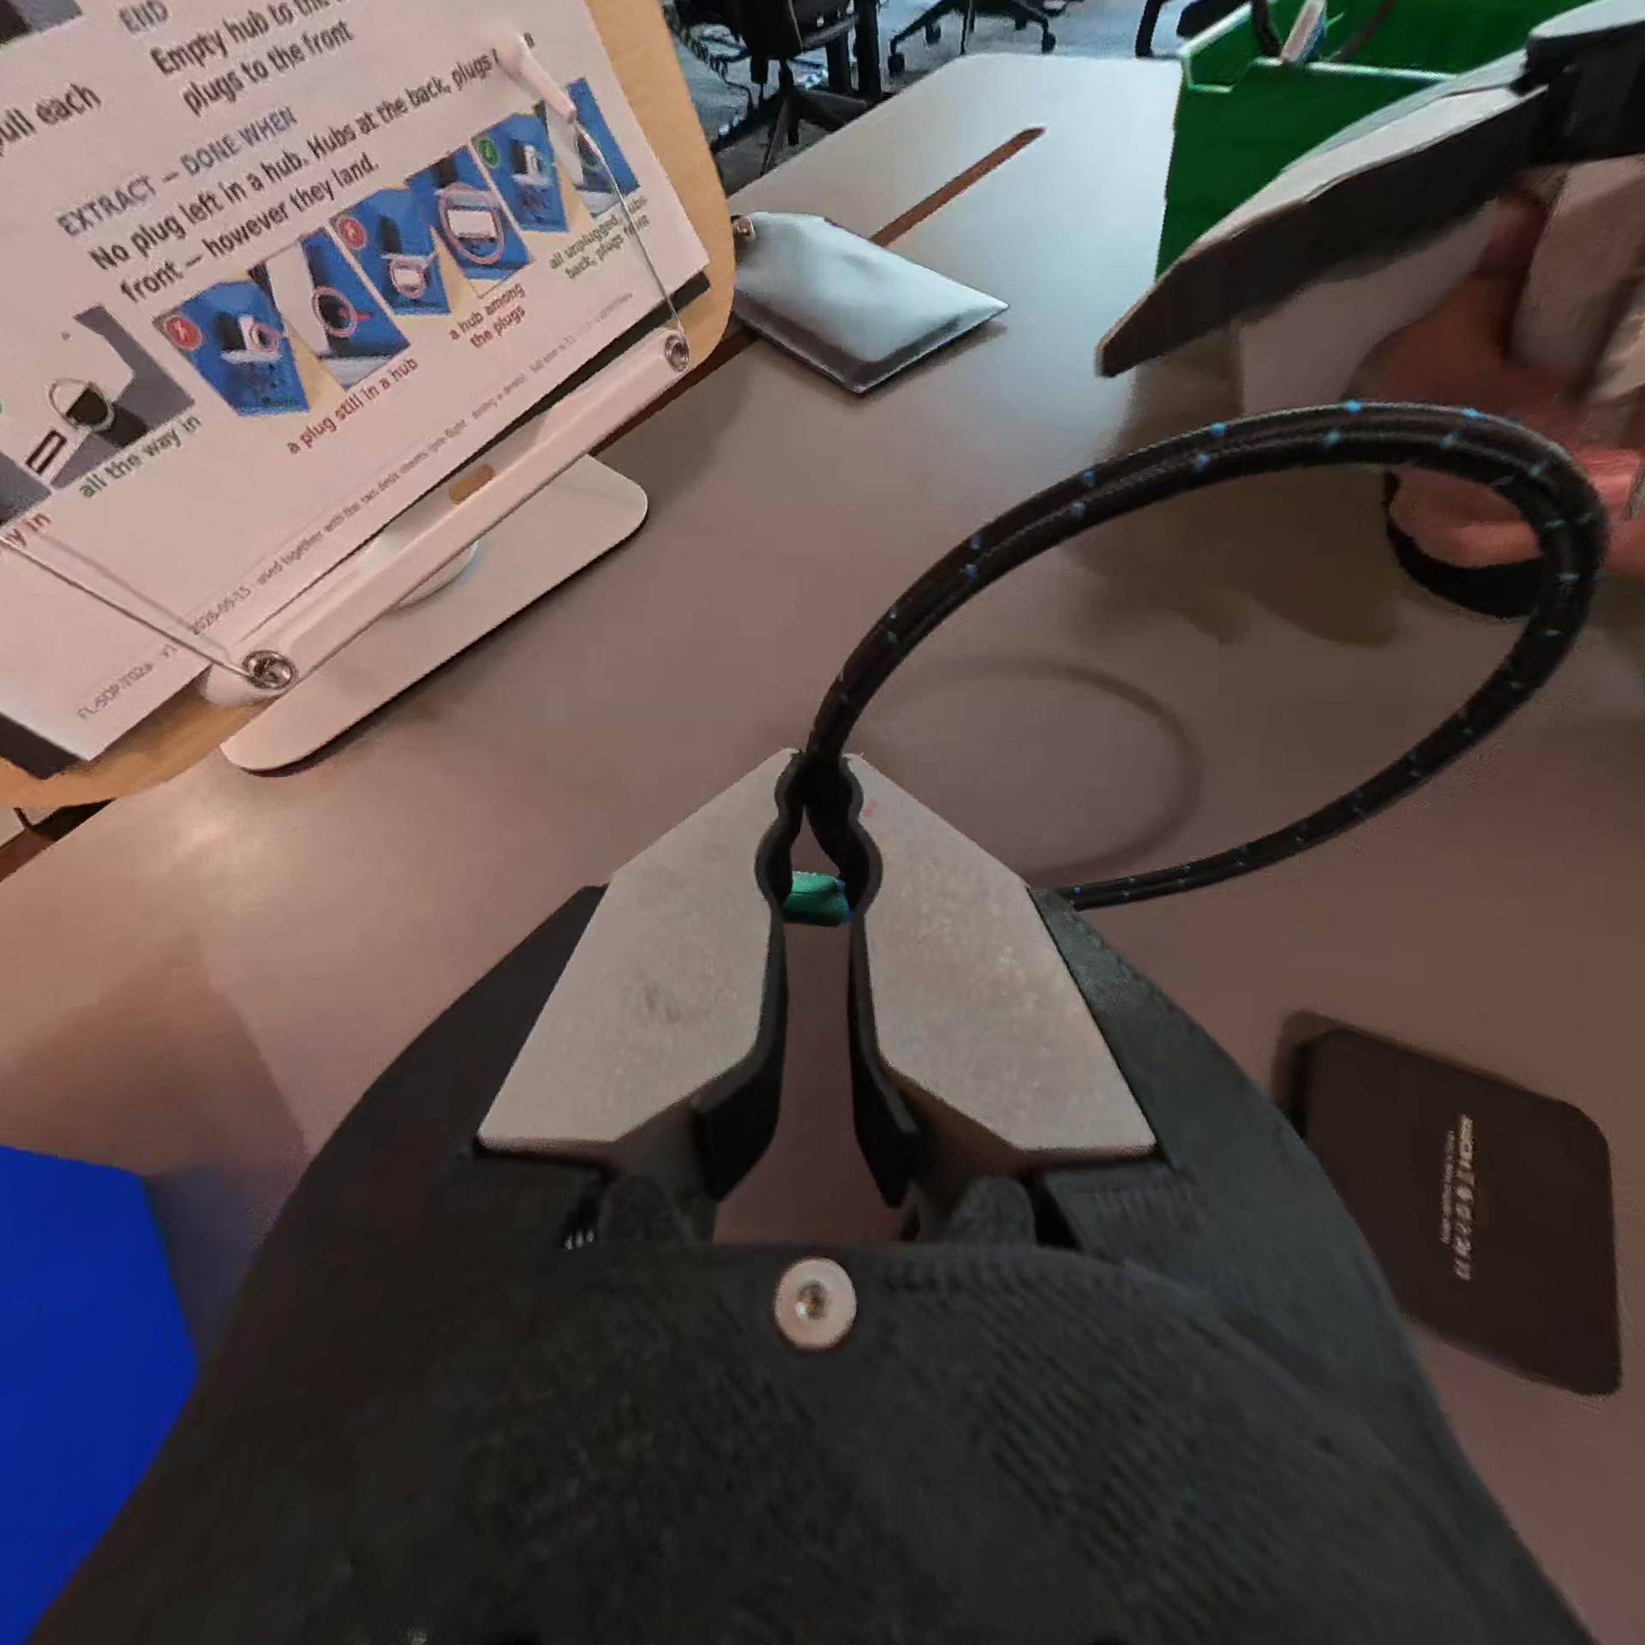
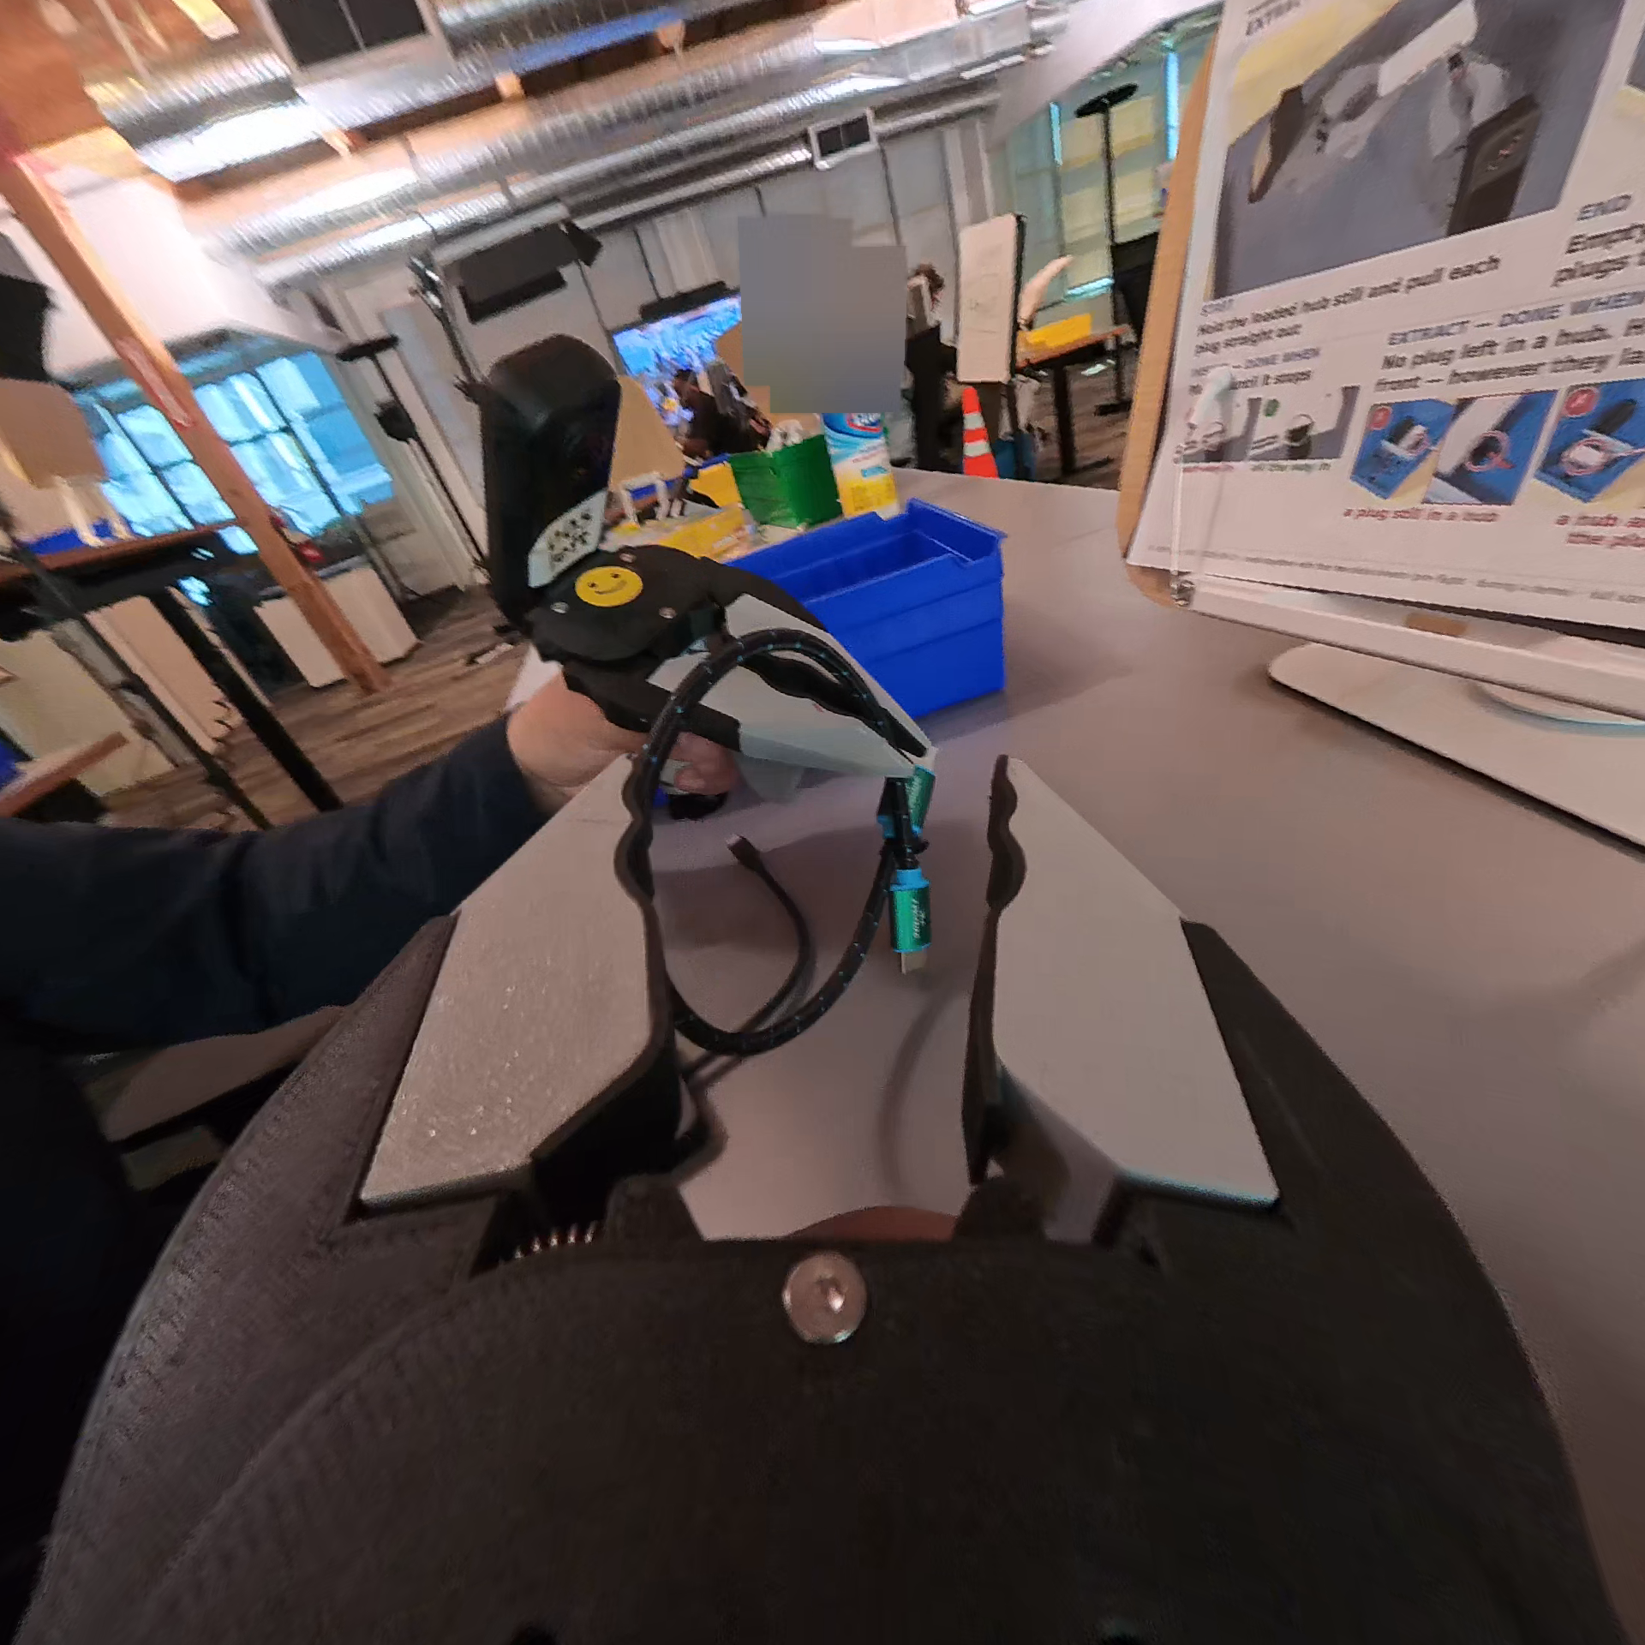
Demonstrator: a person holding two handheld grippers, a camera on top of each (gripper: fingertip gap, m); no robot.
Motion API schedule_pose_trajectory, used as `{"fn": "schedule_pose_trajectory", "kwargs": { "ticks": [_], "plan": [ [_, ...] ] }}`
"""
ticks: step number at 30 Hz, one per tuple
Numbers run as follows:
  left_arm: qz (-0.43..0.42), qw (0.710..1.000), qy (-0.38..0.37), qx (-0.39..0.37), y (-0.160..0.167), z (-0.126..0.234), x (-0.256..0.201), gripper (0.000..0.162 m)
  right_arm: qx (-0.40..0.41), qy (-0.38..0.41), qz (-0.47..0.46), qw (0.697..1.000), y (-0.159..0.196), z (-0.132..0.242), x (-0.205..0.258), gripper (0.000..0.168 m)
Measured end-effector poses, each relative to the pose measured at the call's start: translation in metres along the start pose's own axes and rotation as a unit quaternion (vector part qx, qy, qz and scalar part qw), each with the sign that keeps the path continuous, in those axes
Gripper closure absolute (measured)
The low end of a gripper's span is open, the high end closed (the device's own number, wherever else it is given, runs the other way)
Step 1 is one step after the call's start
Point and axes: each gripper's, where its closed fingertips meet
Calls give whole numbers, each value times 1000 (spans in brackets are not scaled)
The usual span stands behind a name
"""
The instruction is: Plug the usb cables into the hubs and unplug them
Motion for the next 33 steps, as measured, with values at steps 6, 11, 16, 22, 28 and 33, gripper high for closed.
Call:
{"fn": "schedule_pose_trajectory", "kwargs": {
  "ticks": [6,11,16,22,28,33],
  "plan": [
    [-39,997,-66,7,0,11,7,158,18,-44,25,999,4,-20,28,91],
    [-40,997,-71,19,3,2,4,158,57,-31,51,997,18,-35,33,140],
    [-58,997,-43,-9,-4,5,-11,157,40,139,87,986,7,-9,-9,166],
    [-43,998,37,-32,-13,0,-42,145,-17,41,128,991,-12,1,34,167],
    [-57,996,67,-27,-9,-6,-56,156,-10,26,126,992,-10,-3,40,166],
    [-21,990,136,-45,-13,1,-64,158,-47,11,60,997,-19,10,26,166]
  ]
}}
Point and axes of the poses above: each gripper's, where its closed fingertips meet, z back along the fingers, y out of its underside, x = y × z across the jaws, and after that the axes turned 15 degrees about x, right-handed
